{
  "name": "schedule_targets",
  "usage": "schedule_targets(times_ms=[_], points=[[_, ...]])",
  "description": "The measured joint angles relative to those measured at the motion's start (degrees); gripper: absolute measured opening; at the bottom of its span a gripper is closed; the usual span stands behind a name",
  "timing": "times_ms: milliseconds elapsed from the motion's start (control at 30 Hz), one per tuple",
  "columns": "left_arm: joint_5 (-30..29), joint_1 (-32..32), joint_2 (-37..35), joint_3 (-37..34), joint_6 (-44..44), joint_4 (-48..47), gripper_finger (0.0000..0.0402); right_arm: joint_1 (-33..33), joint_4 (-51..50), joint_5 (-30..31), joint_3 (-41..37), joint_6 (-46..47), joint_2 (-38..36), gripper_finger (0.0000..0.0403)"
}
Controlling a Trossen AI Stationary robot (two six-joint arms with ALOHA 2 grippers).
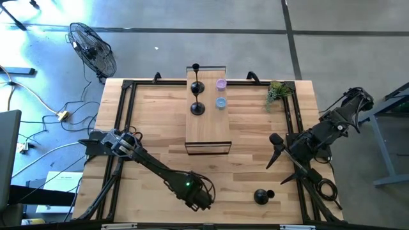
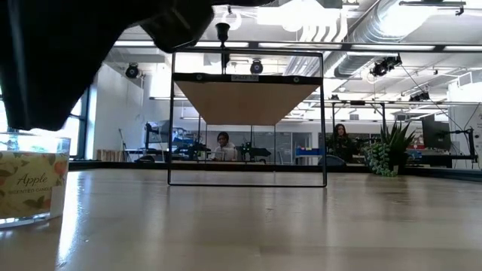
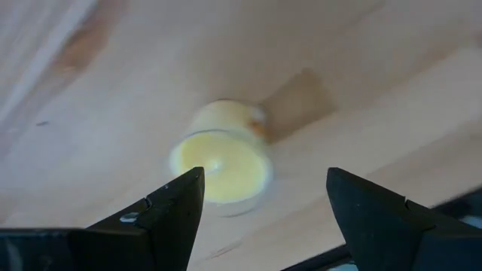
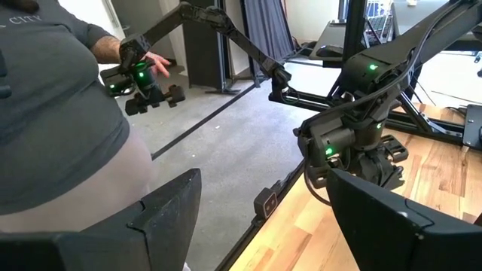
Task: Pick & Place candle stick holders
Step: Put the yellow scented candle on the shelf
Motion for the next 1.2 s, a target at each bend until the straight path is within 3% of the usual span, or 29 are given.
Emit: schedule_targets(times_ms=[233,767,1067,1200], points=[[-0.42,0.0,0.0,0.02,-0.39,9.72,0.0273,0.0,0.49,0.04,0.0,1.35,-0.02,0.0281],[-1.06,0.0,0.0,0.02,-0.66,9.57,0.0273,0.0,0.46,-1.5,0.0,1.11,-0.02,0.0281],[5.6,0.0,0.0,0.02,-13.64,10.04,0.0273,0.0,-0.9,-2.3,0.0,0.28,-0.04,0.0281],[5.73,0.0,0.0,0.02,-13.94,9.69,0.0273,0.0,-0.87,-2.32,0.0,-0.44,-0.07,0.0281]])
